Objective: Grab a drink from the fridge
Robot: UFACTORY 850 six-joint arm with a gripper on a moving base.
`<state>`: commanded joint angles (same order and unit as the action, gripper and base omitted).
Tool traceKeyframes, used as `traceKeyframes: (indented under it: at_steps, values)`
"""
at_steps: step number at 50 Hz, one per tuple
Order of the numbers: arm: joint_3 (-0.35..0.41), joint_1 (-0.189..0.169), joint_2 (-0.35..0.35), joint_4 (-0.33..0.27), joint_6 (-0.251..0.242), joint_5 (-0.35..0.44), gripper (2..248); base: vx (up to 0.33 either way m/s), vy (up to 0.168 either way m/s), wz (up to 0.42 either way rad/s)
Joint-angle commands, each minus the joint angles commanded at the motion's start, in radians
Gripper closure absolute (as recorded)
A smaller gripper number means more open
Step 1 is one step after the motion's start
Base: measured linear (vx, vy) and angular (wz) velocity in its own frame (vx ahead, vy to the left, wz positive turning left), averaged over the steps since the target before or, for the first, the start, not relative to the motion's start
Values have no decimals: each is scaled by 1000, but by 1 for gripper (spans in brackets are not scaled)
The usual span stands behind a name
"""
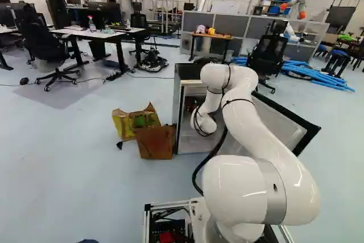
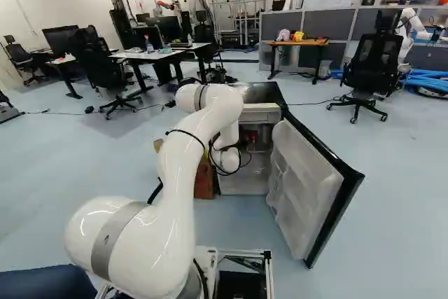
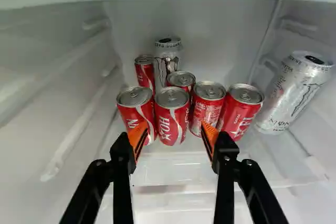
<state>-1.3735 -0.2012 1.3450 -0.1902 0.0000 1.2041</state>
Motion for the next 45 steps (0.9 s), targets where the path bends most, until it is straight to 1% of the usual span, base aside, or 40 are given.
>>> traceKeyframes:
  at_steps: [11,45]
  values:
    - [-12,1,6,-10,0,0,93,0,0,0]
    - [-63,4,34,-10,0,0,93,0,0,0]
